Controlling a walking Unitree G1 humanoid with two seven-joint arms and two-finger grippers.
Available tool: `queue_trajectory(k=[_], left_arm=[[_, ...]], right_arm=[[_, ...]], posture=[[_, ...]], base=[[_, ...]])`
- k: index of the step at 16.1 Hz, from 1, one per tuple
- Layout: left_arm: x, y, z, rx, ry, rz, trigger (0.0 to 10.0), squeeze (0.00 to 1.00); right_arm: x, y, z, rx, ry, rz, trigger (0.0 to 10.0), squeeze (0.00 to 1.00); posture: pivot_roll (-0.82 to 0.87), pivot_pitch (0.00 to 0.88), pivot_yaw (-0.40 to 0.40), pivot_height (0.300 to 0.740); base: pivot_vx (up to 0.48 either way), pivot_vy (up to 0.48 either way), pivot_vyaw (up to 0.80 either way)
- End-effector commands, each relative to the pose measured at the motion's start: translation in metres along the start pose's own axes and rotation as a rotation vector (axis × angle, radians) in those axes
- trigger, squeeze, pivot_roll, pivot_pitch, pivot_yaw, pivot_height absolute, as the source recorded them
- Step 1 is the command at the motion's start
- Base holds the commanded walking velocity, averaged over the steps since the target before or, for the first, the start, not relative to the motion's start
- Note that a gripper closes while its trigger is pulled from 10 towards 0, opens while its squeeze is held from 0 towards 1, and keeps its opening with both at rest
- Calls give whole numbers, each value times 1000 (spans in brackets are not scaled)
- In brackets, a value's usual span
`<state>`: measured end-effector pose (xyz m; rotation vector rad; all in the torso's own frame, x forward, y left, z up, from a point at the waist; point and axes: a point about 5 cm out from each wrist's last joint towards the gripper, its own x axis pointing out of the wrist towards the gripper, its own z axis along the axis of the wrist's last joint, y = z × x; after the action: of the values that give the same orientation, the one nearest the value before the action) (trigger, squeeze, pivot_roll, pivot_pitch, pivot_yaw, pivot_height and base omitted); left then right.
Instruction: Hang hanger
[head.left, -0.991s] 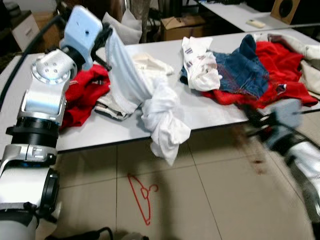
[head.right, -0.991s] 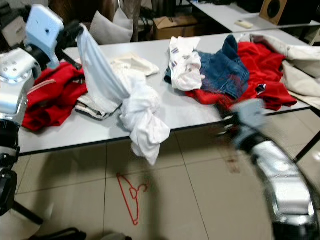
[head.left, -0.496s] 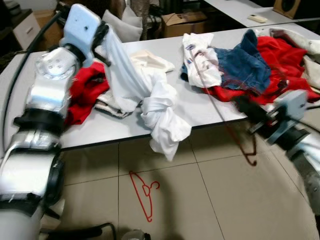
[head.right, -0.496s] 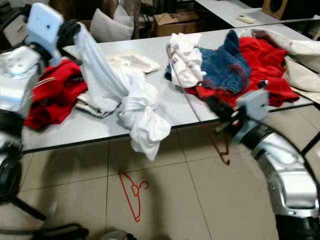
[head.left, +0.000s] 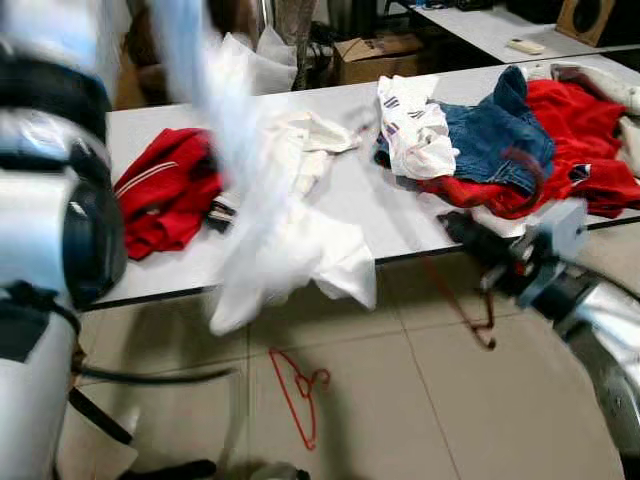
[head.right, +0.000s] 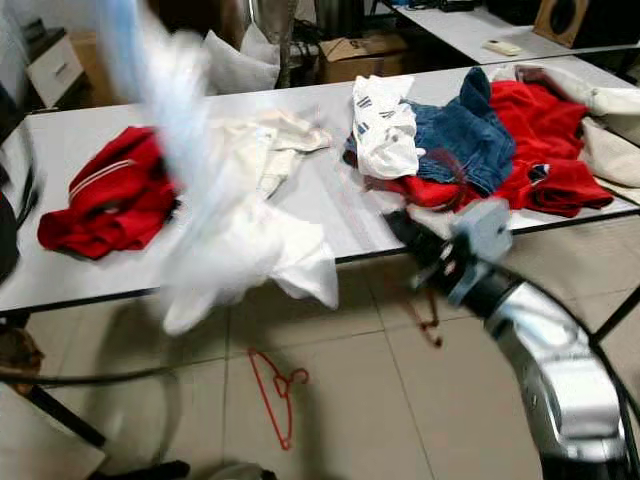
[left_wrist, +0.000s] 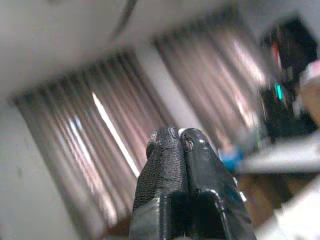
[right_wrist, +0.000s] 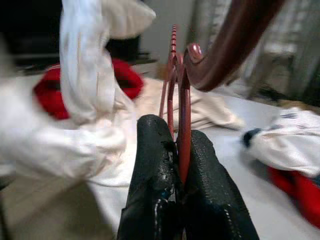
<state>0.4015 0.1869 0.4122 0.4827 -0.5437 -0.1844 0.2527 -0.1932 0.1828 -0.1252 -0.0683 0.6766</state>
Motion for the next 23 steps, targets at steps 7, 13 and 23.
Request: queue_trajectory(k=[7,13,23], left_arm=[[-7,-14,-30,43,97,-52,0,0],[-9,-14,-32,38,92,-50,0,0],[5,-9,17,-342,-130,-230,0,0]], right_arm=[[5,26,3,34,5,141,10000,0],[7,26,0,29,25,130,10000,0],[11,35,1,43,17,203,10000,0]], posture=[[-127,0,72,710],[-120,0,65,710],[-109,0,67,710]], base=[[0,0,0],[0,0,0],[0,0,0]])
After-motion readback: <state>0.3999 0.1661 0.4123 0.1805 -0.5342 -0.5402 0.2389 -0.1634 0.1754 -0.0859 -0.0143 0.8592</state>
